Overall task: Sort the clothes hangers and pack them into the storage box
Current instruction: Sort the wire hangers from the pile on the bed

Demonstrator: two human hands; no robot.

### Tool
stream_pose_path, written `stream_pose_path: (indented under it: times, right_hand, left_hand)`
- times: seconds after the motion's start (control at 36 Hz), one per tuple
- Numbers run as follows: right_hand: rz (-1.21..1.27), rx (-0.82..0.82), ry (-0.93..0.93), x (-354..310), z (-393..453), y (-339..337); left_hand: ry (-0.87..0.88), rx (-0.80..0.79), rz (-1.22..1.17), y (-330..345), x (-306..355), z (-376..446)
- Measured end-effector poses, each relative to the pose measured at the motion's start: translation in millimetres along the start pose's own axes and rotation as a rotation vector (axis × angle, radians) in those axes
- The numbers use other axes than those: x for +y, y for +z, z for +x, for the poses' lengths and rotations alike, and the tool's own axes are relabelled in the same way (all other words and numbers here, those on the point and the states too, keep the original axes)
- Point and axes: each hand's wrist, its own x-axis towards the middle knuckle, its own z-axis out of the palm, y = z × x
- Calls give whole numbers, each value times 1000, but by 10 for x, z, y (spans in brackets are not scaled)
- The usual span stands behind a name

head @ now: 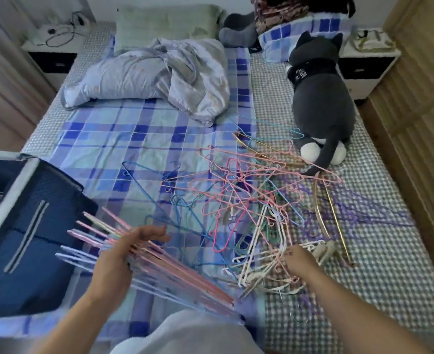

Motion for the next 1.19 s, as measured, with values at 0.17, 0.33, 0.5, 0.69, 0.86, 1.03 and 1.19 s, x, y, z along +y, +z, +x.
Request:
stream_pose_path:
  times: [0.17, 0.33, 0.5, 0.69, 0.86, 1.03, 1.19]
  right_hand:
    - [-31, 166, 103, 130, 498, 119]
    - [8, 129, 100, -94, 807, 148]
    - [102, 208, 152, -50, 964, 132]
    - [642, 148, -95, -102, 358, -13]
    - [571, 111, -415, -90, -403, -125]
    - [438, 68, -639, -442, -963, -176]
    - [290, 146, -870, -727, -1324, 62]
  left_hand:
    - [-53, 128, 30, 156, -147, -178]
    - [-65, 161, -21, 277, -233, -293]
    - [-84, 176, -2, 350, -200, -317]
    - [-82, 122, -58, 424, -247, -175]
    - [-88, 22, -66, 464, -253, -39]
    - [-85, -146, 12, 629, -66, 29]
    - [-57, -212, 45, 676, 11, 28]
